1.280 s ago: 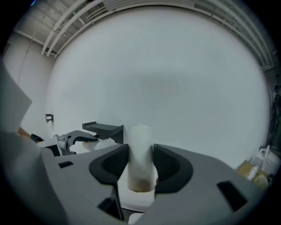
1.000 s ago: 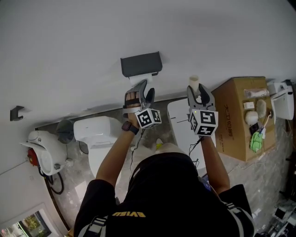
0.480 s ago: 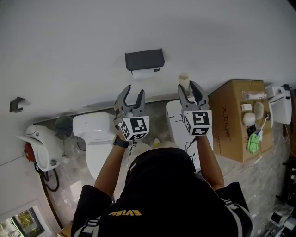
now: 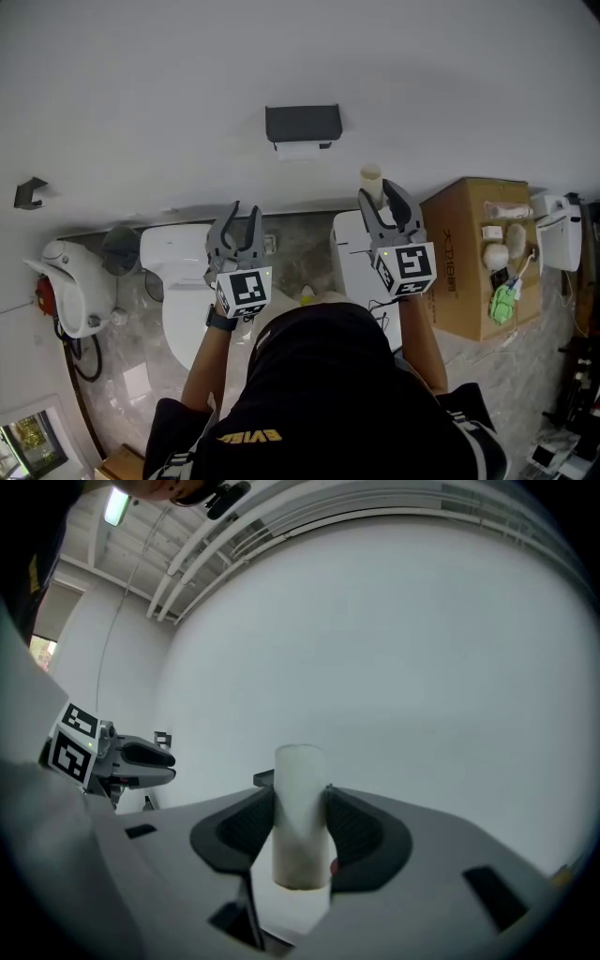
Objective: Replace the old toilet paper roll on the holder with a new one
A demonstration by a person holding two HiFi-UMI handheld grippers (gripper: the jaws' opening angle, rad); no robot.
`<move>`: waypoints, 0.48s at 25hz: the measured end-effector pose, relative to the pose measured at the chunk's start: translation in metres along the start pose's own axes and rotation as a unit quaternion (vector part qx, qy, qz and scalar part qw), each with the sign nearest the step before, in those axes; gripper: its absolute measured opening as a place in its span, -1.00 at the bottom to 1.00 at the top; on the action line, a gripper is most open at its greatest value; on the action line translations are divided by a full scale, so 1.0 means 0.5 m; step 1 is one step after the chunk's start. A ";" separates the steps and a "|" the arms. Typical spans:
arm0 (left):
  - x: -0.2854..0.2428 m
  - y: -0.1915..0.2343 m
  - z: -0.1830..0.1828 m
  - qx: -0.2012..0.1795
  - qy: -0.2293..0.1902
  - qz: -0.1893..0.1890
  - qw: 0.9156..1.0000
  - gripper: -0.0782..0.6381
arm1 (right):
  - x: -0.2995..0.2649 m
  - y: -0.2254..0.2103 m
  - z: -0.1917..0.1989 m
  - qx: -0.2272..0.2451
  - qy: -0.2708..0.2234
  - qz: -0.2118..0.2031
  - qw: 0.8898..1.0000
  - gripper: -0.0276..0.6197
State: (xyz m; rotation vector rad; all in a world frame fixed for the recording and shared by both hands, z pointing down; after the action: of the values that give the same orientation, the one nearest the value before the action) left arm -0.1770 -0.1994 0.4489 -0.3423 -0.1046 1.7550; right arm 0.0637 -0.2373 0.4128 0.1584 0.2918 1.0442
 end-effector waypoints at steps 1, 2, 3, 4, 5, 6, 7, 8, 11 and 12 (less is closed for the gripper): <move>0.011 0.012 -0.003 0.008 -0.009 -0.009 1.000 -0.43 | 0.005 -0.001 -0.001 0.004 0.000 0.001 1.000 -0.37; 0.020 0.024 -0.008 0.017 -0.021 -0.019 0.999 -0.51 | 0.009 -0.003 -0.002 0.005 -0.001 0.005 1.000 -0.37; 0.028 0.036 -0.015 0.026 -0.035 -0.029 0.999 -0.56 | 0.012 -0.006 -0.001 0.003 -0.002 0.008 1.000 -0.37; 0.037 0.046 -0.019 0.034 -0.046 -0.037 0.998 -0.60 | 0.015 -0.009 -0.002 0.000 -0.003 0.012 1.000 -0.37; 0.045 0.053 -0.023 0.044 -0.054 -0.043 0.997 -0.64 | 0.017 -0.011 -0.002 -0.003 -0.005 0.014 1.000 -0.37; 0.051 0.059 -0.027 0.057 -0.064 -0.047 0.995 -0.67 | 0.020 -0.012 -0.003 -0.006 -0.006 0.015 1.000 -0.37; 0.055 0.062 -0.034 0.070 -0.079 -0.049 0.993 -0.69 | 0.023 -0.013 -0.003 -0.008 -0.006 0.017 1.000 -0.37; 0.058 0.063 -0.040 0.078 -0.093 -0.050 0.991 -0.70 | 0.025 -0.015 -0.003 -0.009 -0.006 0.019 1.000 -0.37; 0.060 0.063 -0.050 0.084 -0.106 -0.051 0.989 -0.75 | 0.030 -0.021 0.000 -0.011 -0.003 0.029 1.000 -0.37; 0.059 0.063 -0.050 0.093 -0.103 -0.048 0.989 -0.75 | 0.031 -0.023 -0.001 -0.010 -0.004 0.031 0.999 -0.37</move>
State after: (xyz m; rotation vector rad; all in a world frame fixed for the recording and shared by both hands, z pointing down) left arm -0.2046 -0.1804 0.4118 -0.0194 -0.1028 1.6861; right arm 0.0802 -0.2292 0.4068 0.1537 0.2698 1.1077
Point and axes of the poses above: the fingertips, and each gripper's own axes: x backward along the fingers, y to its left, z out of its underside, the point moved 2 cm from there along x, backward along the fingers, and after that the axes turned 9 degrees about x, right-handed, at the moved point
